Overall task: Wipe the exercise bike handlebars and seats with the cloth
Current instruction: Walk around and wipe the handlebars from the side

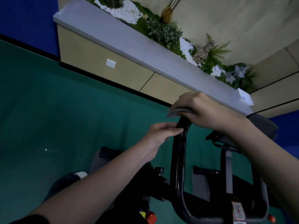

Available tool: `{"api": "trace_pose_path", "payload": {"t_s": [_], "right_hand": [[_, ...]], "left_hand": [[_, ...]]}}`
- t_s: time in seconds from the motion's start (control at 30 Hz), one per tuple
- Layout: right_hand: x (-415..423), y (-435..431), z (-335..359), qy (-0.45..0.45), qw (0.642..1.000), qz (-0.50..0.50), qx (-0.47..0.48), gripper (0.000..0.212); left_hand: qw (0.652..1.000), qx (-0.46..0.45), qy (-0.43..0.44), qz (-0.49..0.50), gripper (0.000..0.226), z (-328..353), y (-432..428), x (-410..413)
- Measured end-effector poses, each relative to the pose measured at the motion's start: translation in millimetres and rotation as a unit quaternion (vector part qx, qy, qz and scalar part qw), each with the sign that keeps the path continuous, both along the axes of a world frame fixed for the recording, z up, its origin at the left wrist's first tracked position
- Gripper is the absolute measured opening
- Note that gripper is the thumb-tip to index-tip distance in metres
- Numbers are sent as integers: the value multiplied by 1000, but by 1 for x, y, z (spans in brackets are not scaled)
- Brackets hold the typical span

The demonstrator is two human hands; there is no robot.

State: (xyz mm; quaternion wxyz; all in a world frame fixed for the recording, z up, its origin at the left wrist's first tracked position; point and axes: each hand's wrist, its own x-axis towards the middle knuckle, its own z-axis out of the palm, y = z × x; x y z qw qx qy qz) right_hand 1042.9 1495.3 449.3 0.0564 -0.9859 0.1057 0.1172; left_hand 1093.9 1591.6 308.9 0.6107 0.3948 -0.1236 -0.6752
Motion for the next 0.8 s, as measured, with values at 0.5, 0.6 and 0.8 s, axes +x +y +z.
{"api": "trace_pose_path", "payload": {"t_s": [0.5,0.6,0.8], "right_hand": [[-38,49,-58,-446,873,-196,-9,13],[-49,61,-62,-493,829,-263,32,11],[-32,39,-40,-594,665,-447,-72,18]], "left_hand": [[998,-12,-57,-7,13,4,-1,4],[997,-9,-81,-19,13,5,-3,7],[995,-8,-95,-27,17,4,1,8]]}}
